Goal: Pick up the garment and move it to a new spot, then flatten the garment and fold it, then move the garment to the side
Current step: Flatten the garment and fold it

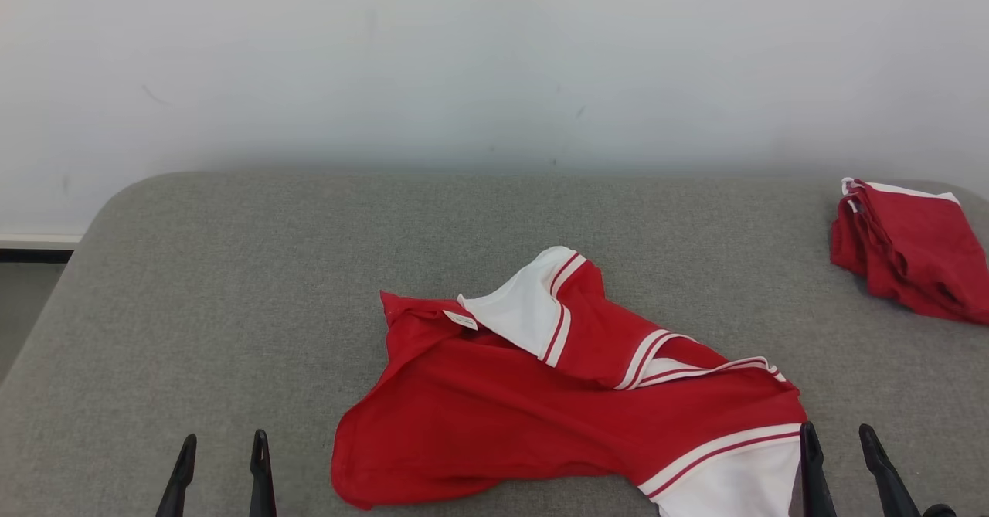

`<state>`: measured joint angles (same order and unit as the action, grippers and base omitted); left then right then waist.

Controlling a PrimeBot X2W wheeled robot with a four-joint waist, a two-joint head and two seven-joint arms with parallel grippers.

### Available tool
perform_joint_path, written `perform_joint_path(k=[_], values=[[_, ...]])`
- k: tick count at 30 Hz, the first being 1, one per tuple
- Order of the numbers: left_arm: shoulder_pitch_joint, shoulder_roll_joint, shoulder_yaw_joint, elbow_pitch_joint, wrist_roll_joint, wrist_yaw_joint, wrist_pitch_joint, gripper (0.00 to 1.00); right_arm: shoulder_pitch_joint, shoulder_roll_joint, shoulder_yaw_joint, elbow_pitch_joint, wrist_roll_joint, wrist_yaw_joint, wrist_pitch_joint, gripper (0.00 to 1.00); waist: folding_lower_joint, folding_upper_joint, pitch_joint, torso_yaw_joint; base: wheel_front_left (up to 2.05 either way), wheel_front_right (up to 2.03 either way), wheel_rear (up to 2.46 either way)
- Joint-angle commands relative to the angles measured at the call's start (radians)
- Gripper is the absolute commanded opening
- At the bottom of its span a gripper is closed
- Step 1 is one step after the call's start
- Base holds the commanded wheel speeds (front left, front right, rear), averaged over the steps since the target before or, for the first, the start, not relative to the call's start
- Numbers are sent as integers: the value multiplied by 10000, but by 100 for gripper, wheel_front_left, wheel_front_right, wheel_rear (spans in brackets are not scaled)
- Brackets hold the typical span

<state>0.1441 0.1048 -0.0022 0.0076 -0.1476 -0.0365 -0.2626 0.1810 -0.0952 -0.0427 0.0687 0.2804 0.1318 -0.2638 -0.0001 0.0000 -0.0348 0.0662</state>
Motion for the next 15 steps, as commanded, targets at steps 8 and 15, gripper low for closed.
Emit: perform_joint_path(k=[8,15], values=[[57,-105,74,199,232,-161,-28,100,-23,-46,59,-169,-162,-21,123,100,1,0,2,-151,0,0,0],[16,-143,92,331,307,-238,-28,100,-20,-72,45,-171,-189,-21,146,100,1,0,-13,-149,0,0,0]])
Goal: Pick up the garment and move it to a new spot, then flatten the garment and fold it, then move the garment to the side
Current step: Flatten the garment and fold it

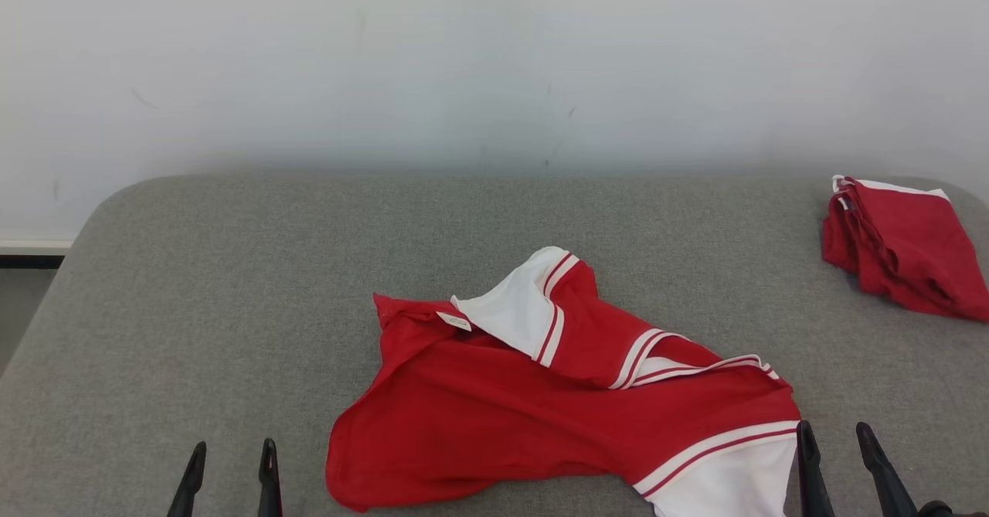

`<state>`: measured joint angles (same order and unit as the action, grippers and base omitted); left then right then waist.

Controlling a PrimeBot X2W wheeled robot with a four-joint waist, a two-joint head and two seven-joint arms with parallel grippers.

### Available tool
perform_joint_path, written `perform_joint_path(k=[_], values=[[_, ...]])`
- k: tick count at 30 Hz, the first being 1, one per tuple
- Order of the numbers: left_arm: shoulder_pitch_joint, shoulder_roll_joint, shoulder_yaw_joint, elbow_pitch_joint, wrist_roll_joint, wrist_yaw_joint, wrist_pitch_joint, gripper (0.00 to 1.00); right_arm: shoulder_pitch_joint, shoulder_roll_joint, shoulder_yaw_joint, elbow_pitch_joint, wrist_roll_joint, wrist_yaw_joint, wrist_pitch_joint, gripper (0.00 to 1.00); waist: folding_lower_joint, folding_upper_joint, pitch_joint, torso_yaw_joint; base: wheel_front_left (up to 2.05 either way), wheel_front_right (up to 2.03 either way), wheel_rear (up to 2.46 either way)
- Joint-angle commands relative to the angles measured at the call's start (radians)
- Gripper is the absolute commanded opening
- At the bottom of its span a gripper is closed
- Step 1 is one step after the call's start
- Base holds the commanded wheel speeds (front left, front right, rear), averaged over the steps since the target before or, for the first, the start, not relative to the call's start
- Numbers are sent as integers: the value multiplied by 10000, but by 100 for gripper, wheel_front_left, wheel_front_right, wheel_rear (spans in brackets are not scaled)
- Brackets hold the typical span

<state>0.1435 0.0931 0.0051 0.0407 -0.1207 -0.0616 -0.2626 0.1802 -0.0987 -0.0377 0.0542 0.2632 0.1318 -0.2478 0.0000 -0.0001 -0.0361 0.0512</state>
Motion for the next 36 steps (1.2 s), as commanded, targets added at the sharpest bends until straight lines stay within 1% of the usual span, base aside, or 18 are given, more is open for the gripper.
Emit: perform_joint_path(k=[1,6,10,18,29,33,34,36], values=[[5,-28,9,21,54,-16,-28,100,-3,-45,-13,-6,-17,-21,18,100,0,1,-5,4,0,0,0],[-225,8,-123,313,13,-191,-28,100,21,-142,-84,167,64,-21,208,100,0,1,-8,-33,0,0,0],[-265,35,-535,983,32,-405,-28,100,120,-270,-63,587,123,-21,315,100,0,1,72,-146,0,0,0],[-594,-43,-992,2455,-183,-598,-28,100,241,-413,121,1750,167,-21,428,100,0,1,388,-291,0,0,0],[-2198,272,-1152,4305,-393,-695,-28,100,-863,-717,942,3607,215,-21,331,100,0,1,940,-434,0,0,0],[-2587,369,-1359,5005,-486,-680,-28,100,-1185,-673,1197,4037,214,-21,259,100,0,1,1057,-455,0,0,0],[-2750,338,-1480,5335,-682,-684,-28,100,-1283,-678,1285,4207,251,-21,203,100,0,1,1095,-475,0,0,0],[-2854,364,-1547,5572,-816,-685,-28,100,-1371,-666,1349,4333,246,-21,169,100,0,1,1146,-495,0,0,0]])
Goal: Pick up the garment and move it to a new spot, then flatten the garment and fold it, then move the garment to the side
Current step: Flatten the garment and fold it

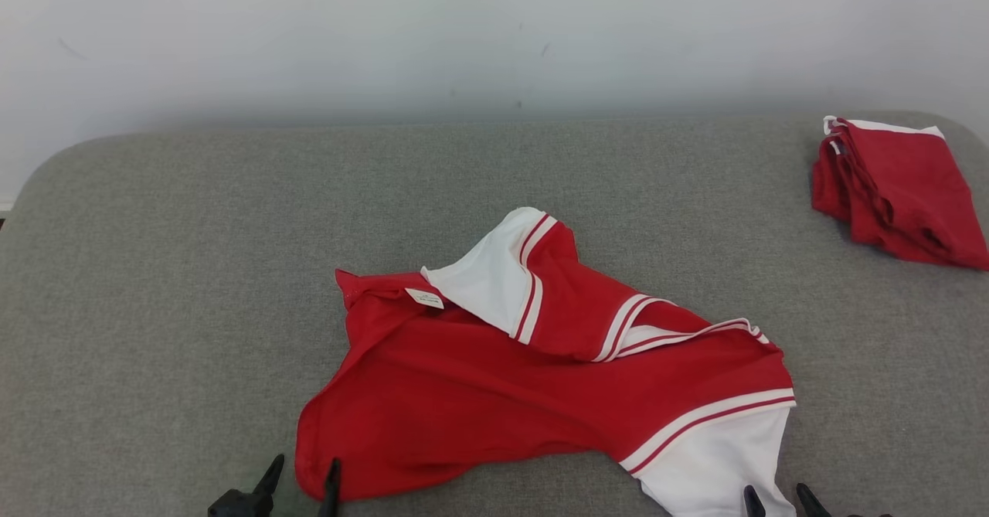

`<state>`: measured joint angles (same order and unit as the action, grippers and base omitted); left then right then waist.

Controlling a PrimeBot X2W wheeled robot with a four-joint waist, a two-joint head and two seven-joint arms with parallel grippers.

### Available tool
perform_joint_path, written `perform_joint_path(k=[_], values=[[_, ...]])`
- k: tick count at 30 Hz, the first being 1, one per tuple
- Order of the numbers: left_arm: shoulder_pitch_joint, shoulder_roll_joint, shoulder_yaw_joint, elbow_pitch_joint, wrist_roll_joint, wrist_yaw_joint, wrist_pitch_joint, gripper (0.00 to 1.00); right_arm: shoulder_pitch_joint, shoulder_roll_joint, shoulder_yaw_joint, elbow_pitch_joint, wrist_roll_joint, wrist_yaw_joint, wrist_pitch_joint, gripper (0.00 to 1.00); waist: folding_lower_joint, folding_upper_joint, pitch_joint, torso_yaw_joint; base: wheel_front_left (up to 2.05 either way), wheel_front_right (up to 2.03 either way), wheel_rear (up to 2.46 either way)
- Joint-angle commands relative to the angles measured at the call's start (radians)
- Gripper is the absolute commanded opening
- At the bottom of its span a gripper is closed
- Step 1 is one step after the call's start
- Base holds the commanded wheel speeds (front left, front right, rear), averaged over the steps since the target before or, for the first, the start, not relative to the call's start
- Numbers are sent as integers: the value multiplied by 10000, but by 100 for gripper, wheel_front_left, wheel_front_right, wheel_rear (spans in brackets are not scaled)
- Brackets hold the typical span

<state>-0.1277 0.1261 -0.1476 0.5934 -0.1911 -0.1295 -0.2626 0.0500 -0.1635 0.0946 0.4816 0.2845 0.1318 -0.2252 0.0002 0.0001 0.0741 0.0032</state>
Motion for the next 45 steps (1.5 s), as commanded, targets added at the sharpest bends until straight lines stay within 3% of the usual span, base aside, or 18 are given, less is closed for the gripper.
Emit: perform_joint_path(k=[1,7,8,9,17,22,28,35,39,45], values=[[-207,49,-63,108,-166,-6,-28,100,-125,-21,51,118,28,-21,-70,100,-2,-1,67,-18,0,0,0],[-351,60,-198,380,-412,-8,-28,98,-277,-1,201,537,55,-21,63,100,-2,-1,134,22,0,0,0],[-389,40,-234,484,-515,-9,-28,11,-307,8,280,651,100,-21,172,33,-2,-1,124,39,0,0,0],[-450,44,-286,560,-585,-9,-28,0,-329,10,392,731,166,-21,240,0,-2,-1,113,52,0,0,0],[60,79,-297,-190,-779,1,-30,0,-236,-121,1144,257,834,-21,36,0,-2,-1,-136,17,0,0,0],[358,223,-230,-1386,-711,0,-28,0,-224,-299,1528,-971,1512,-21,-24,0,-2,-1,-222,-76,0,0,0],[-641,833,-556,-2628,-668,0,-28,0,-1270,-552,1633,-2526,1967,-21,314,0,-2,-1,-85,-260,0,0,0],[-3841,2063,-1805,-3159,-1390,0,888,0,-4160,-879,1087,-2978,2501,-21,754,0,-2,-1,998,-345,0,0,0],[-6424,2844,-2306,-3149,-1832,3,1414,0,-6678,-878,761,-2730,2926,-21,1120,0,-2,-1,2127,-427,0,0,0],[-10314,3413,-2747,-2599,-2683,3,1882,0,-11033,-455,235,-1946,3229,-21,1723,0,-2,-1,3800,-510,0,0,0]])
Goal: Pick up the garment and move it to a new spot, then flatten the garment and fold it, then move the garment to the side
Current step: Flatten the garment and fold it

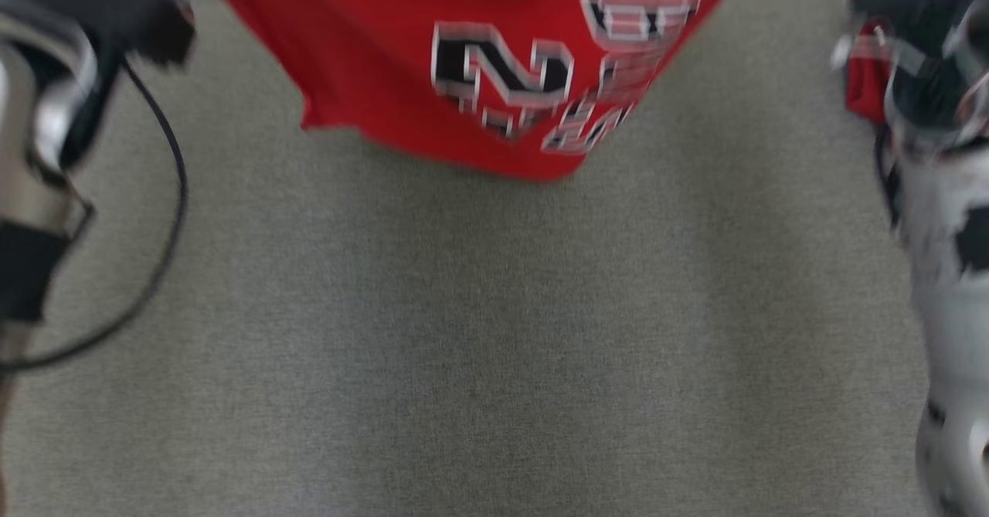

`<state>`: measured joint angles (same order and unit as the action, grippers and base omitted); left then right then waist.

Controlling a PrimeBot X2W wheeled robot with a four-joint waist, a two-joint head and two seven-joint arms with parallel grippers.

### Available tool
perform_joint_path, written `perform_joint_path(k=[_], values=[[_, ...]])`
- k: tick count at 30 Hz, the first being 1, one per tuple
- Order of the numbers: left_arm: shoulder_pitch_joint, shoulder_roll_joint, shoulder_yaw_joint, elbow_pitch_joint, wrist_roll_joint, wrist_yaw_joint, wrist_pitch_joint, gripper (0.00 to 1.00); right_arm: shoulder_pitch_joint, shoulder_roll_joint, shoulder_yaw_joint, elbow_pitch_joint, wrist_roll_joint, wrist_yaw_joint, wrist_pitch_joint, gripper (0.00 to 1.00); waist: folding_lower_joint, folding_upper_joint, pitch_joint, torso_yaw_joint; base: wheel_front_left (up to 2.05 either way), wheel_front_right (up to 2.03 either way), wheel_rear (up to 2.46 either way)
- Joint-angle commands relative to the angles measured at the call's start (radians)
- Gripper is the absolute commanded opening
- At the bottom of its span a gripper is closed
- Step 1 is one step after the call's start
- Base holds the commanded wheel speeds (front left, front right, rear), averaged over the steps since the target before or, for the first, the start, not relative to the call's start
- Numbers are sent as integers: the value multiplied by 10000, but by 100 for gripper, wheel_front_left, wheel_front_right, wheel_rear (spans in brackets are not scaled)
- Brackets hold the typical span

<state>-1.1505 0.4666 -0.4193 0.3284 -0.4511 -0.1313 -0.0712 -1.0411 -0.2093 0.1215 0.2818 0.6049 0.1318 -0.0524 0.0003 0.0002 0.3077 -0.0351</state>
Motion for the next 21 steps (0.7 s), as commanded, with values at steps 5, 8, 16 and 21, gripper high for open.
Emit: perform_joint_path(k=[5,8,16,21], values=[[-2410,161,-645,606,-456,20,213,0,-2889,253,-277,1000,234,-21,526,0,-3,-2,2283,-99,0,0,0],[-3948,116,-868,1255,-960,20,231,0,-4739,402,-648,1947,348,-21,773,0,-3,-2,2709,-72,0,0,0],[-7061,97,-1844,3035,-1977,20,-195,0,-8465,331,-800,4182,-354,-20,871,0,-3,-2,3350,-51,0,0,0],[-8381,142,-2558,4029,-2449,20,-356,0,-9853,269,-759,5327,-813,-20,691,0,-3,-2,3536,-120,0,0,0]])
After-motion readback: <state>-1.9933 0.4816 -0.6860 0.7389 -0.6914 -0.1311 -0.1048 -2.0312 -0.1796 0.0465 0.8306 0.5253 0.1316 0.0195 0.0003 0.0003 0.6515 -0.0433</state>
